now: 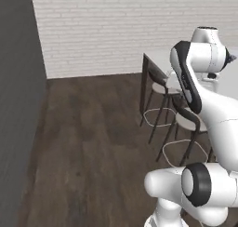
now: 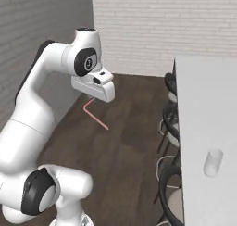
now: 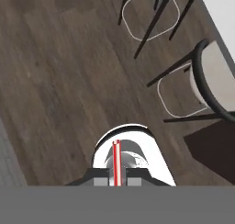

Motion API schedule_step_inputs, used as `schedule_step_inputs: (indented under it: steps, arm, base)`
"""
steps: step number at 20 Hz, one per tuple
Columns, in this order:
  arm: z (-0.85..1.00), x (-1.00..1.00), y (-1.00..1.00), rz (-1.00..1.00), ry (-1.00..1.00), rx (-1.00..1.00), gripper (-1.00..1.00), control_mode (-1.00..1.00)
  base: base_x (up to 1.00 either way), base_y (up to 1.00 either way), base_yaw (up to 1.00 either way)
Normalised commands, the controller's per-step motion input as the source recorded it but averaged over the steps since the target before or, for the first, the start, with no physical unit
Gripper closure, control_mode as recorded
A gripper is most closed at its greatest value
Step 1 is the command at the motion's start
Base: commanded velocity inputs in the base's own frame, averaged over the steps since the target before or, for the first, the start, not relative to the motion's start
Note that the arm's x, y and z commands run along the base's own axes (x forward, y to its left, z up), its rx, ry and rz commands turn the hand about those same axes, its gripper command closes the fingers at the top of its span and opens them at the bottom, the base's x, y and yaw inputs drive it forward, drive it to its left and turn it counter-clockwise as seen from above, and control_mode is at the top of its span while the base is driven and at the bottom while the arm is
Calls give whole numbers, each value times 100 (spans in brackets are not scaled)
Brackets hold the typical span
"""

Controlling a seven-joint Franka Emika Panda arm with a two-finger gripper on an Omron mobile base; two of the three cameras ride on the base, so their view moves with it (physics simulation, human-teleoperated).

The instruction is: Take a straw from the drawer in front and place it inside the glass cup on the dining counter.

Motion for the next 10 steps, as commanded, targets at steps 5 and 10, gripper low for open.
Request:
schedule_step_inputs:
  steps: [5,10]
  arm:
    - [0,0,0,0,0,0,100,100]
    - [0,0,0,0,0,0,100,100]
  base:
    - [64,19,-54]
    - [47,36,-52]
